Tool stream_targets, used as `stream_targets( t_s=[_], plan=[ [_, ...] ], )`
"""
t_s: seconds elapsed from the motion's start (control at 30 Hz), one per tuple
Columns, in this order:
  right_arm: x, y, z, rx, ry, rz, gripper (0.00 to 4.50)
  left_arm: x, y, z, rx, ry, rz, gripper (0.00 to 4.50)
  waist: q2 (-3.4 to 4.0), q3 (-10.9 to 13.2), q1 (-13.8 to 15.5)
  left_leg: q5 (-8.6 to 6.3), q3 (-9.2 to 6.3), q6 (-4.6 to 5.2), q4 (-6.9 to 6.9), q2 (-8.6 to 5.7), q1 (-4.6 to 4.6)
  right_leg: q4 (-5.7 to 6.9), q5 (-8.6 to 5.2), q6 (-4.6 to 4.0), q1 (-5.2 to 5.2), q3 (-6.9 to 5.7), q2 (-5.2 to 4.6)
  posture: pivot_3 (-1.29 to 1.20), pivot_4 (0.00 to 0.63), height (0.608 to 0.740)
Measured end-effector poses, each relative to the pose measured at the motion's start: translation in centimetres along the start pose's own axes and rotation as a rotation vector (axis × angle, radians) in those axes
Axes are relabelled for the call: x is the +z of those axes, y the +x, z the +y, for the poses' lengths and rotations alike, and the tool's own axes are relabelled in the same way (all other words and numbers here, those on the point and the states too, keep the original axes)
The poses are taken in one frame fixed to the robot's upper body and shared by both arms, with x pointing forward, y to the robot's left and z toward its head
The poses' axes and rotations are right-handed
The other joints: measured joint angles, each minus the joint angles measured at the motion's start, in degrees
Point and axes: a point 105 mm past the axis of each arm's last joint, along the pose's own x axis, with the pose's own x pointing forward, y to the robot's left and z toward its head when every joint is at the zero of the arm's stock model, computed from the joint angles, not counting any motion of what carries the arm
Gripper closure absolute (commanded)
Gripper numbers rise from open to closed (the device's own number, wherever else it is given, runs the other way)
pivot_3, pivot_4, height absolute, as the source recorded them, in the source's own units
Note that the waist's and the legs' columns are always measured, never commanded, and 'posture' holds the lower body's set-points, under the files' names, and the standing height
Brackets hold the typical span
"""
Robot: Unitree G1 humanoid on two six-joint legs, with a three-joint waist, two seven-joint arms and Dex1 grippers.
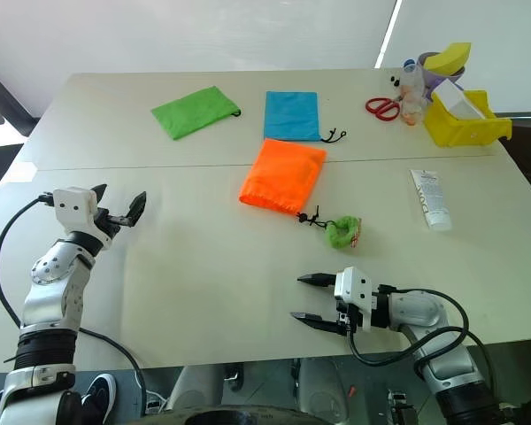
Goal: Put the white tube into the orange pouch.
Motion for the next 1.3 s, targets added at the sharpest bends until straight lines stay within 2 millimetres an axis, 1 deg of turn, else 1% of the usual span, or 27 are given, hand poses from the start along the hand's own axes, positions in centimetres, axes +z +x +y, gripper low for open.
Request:
stream_targets(
  t_s=[0.3, 0.47, 0.57, 0.8, 0.93, 1.0, 1.1, 1.17, 1.23, 1.3],
  plan=[
    [0.1, 0.0, -0.2, -0.002, -0.006, 0.002, 1.11, 0.0, 0.0, -0.2, -0.013, 0.005, 0.000, 0.00, 0.00, 0.0, 0.0, 0.00, 0.01, 0.00, 0.01, 0.02, 0.00, -0.02, 0.07, 0.00, 0.01, -0.11, -0.02, 0.00, 0.150, 0.736],
    [0.1, 0.1, -0.7, -0.010, -0.009, 0.004, 1.11, 0.2, 0.1, -0.7, -0.041, 0.010, -0.008, 0.00, 0.00, 0.0, 0.0, 0.00, 0.06, 0.00, 0.01, 0.10, 0.00, -0.15, 0.22, 0.01, 0.01, -0.22, -0.04, 0.00, 0.150, 0.736],
    [0.2, 0.2, -0.9, -0.012, -0.010, 0.004, 1.11, 0.4, 0.0, -0.7, -0.043, 0.015, -0.023, 0.00, 0.00, 0.0, 0.0, 0.00, 0.13, 0.00, 0.01, 0.17, 0.00, -0.16, 0.24, 0.00, 0.00, -0.27, -0.05, 0.00, 0.150, 0.736],
    [0.3, 0.2, -1.2, -0.020, -0.004, 0.007, 1.11, 0.3, -0.1, -0.8, -0.051, 0.014, -0.021, 0.00, 0.00, 0.0, 0.0, 0.00, 0.29, 0.00, 0.01, 0.29, 0.00, -0.16, 0.26, -0.01, -0.07, -0.35, -0.05, 0.00, 0.150, 0.736],
    [0.4, 0.4, -1.5, -0.049, 0.048, -0.022, 1.11, 0.4, 0.0, -1.1, -0.073, 0.018, -0.025, 0.00, 0.00, 0.0, 0.0, 0.00, 0.46, 0.00, 0.02, 0.41, 0.00, -0.16, 0.35, -0.04, -0.10, -0.40, -0.07, 0.00, 0.150, 0.736],
    [0.8, 0.3, -2.3, -0.096, 0.077, -0.047, 1.11, 0.4, 0.0, -1.5, -0.097, 0.019, -0.024, 0.00, 0.00, 0.0, 0.0, 0.00, 0.62, 0.00, 0.03, 0.51, -0.02, -0.16, 0.45, 0.00, -0.09, -0.45, -0.09, 0.00, 0.150, 0.736],
    [2.0, -0.1, -3.9, -0.182, 0.129, -0.118, 1.11, 0.5, 0.1, -2.7, -0.163, 0.034, -0.034, 0.00, 0.00, 0.0, 0.0, 0.00, 0.76, 0.00, 0.04, 0.59, -0.04, -0.16, 0.53, 0.01, -0.12, -0.47, -0.11, 0.00, 0.150, 0.736],
    [3.7, -0.5, -5.6, -0.272, 0.169, -0.224, 1.11, 0.8, 0.2, -3.9, -0.227, 0.070, -0.046, 0.00, 0.00, 0.0, 0.0, 0.00, 0.78, 0.00, 0.04, 0.63, -0.05, -0.16, 0.54, -0.01, -0.18, -0.50, -0.09, 0.00, 0.150, 0.736],
    [5.7, -1.6, -8.0, -0.394, 0.182, -0.323, 1.11, 1.3, 0.5, -5.4, -0.301, 0.124, -0.067, 0.00, 0.02, 0.0, 0.0, 0.00, 0.86, 0.00, 0.04, 0.64, -0.09, -0.16, 0.62, -0.02, -0.21, -0.50, -0.10, 0.00, 0.150, 0.736],
    [7.2, -3.7, -10.3, -0.531, 0.151, -0.374, 1.11, 2.0, 0.8, -7.2, -0.397, 0.205, -0.102, 0.00, 0.03, 0.0, 0.1, 0.00, 0.89, 0.00, 0.02, 0.67, -0.11, -0.28, 0.64, -0.04, -0.38, -0.58, -0.11, 0.00, 0.150, 0.736]
  ],
)
